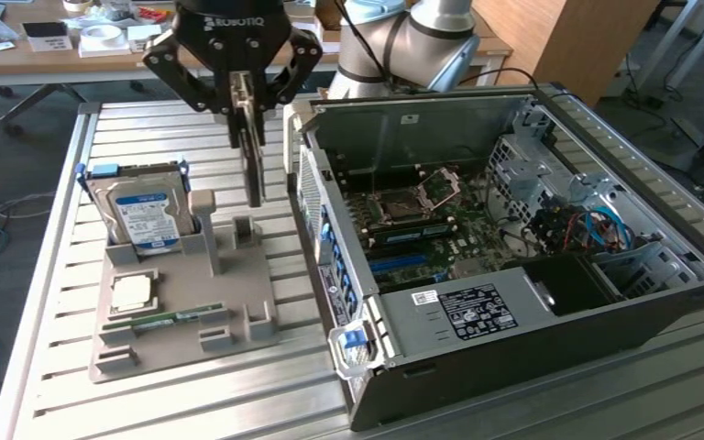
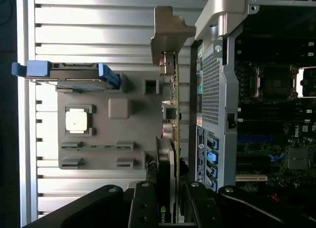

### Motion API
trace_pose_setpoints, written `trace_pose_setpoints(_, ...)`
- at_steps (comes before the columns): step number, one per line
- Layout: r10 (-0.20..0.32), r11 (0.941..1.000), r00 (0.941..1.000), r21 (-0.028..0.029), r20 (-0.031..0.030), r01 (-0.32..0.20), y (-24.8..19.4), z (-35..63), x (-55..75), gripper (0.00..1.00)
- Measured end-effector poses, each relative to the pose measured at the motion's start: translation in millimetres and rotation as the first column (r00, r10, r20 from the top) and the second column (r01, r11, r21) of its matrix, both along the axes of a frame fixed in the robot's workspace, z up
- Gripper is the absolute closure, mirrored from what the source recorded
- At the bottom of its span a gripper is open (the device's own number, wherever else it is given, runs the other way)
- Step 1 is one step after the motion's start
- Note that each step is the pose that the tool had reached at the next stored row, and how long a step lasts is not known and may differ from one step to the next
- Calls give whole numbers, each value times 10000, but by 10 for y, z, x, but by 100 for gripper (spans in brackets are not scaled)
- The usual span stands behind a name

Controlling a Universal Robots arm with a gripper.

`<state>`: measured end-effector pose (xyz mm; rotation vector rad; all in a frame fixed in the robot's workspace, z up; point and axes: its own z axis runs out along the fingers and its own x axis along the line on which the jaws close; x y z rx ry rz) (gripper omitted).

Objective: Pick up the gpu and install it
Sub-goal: 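Pick up the gpu and move the gpu toward the slot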

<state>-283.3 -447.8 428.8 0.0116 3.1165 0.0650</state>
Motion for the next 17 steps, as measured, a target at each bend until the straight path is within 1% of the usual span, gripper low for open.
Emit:
trace_pose_setpoints(5, -1, 10000, 10000, 1, 0, 1, 0, 0, 189, 73)
trace_pose_setpoints(17, -1, 10000, 10000, 7, 0, 1, 0, 0, 728, 73)
